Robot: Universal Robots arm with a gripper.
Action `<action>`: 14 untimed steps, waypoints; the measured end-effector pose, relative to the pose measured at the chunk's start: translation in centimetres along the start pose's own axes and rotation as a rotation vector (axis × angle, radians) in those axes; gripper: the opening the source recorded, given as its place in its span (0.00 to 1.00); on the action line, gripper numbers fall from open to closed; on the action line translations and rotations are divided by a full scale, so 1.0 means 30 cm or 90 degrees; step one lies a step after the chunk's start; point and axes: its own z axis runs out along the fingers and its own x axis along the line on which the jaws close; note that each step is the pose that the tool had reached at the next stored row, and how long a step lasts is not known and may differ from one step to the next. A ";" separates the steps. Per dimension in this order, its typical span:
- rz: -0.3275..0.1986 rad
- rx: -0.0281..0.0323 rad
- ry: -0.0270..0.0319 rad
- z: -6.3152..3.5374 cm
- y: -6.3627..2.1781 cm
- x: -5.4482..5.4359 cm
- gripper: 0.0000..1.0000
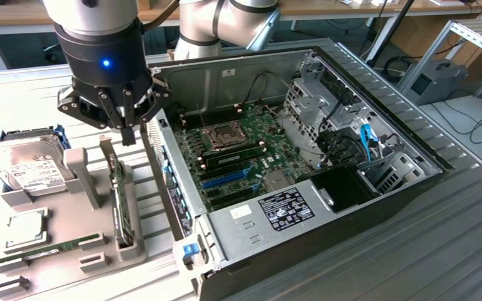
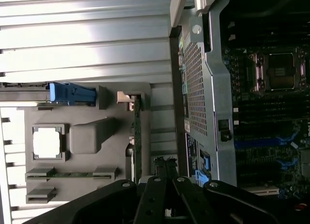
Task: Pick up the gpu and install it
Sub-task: 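Reach for the gpu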
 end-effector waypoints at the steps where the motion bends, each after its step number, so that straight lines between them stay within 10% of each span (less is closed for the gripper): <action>1: 0.000 0.0000 0.0000 0.000 -0.001 0.000 0.11; 14: 0.000 0.0001 -0.0001 0.003 -0.020 -0.002 0.11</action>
